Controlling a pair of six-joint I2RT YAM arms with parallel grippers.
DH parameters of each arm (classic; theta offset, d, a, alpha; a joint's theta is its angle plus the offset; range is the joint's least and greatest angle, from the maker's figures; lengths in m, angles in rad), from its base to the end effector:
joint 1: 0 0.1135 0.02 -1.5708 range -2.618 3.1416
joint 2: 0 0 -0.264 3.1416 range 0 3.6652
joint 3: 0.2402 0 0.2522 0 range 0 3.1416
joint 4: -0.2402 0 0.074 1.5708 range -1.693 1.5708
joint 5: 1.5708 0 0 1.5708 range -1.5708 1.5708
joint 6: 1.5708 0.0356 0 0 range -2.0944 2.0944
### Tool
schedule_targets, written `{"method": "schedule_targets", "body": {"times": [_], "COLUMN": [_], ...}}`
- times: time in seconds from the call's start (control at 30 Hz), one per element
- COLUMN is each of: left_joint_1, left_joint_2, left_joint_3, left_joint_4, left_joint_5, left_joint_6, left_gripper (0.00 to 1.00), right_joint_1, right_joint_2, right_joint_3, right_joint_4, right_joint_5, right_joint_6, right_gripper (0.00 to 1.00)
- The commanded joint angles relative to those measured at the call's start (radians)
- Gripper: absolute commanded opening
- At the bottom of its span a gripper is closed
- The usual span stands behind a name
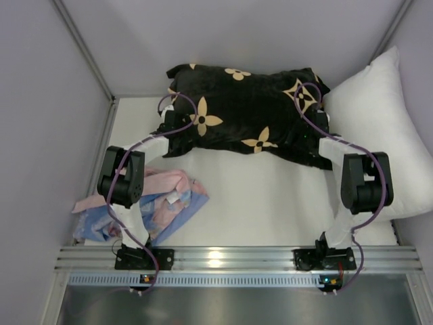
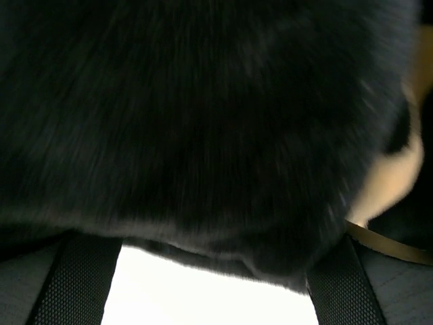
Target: Remove the pillowcase from the pillow
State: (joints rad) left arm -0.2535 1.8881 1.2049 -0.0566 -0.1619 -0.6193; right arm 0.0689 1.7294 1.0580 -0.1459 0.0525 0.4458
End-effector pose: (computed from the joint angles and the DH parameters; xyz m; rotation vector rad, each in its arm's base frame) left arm 0.3991 -0.0975 0.1826 -0.5017 2.2578 -0.2611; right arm 0.3650 0.0233 0.1889 0.4730 2.3471 0.1803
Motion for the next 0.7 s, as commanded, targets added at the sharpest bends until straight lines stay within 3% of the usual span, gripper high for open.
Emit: {"method": "schedule_targets", "body": {"times": [0.0, 0.07, 0.13, 0.17, 0.23, 0.27, 0.37, 0.53, 0.67], "left_joint_1": [0.023, 0.043, 0.068, 0.071, 0.082, 0.083, 0.089, 0.089, 0.088], "left_joint_2": [0.028, 0.052, 0.068, 0.078, 0.089, 0.104, 0.109, -0.057, -0.161], "left_joint_3": [0.015, 0.005, 0.001, 0.002, 0.031, 0.05, 0.119, 0.125, 0.183], "left_joint_4": [0.181, 0.254, 0.297, 0.325, 0.337, 0.334, 0.308, 0.199, 0.077], "left_joint_5": [0.065, 0.113, 0.2, 0.202, 0.226, 0.24, 0.298, 0.239, 0.203], "left_joint_6": [-0.005, -0.026, -0.043, -0.054, -0.04, -0.04, -0.043, -0.043, 0.022], "left_gripper": [0.97, 0.85, 0.65, 0.45, 0.17, 0.0, 0.0, 0.0, 0.0], "right_joint_1": [-0.004, -0.003, -0.001, -0.003, -0.001, -0.001, 0.015, 0.12, 0.289], "right_joint_2": [0.053, 0.068, 0.071, 0.071, 0.068, 0.067, 0.045, -0.039, -0.151], "right_joint_3": [0.079, 0.077, 0.077, 0.077, 0.086, 0.086, 0.082, 0.115, 0.12], "right_joint_4": [0.078, 0.097, 0.126, 0.135, 0.156, 0.176, 0.233, 0.207, 0.158], "right_joint_5": [-0.005, -0.005, -0.006, -0.011, -0.041, -0.074, -0.189, -0.314, -0.339], "right_joint_6": [-0.009, -0.028, -0.042, -0.056, -0.055, -0.056, -0.059, -0.079, -0.062], "right_gripper": [0.93, 0.88, 0.8, 0.67, 0.4, 0.21, 0.0, 0.0, 0.0]}}
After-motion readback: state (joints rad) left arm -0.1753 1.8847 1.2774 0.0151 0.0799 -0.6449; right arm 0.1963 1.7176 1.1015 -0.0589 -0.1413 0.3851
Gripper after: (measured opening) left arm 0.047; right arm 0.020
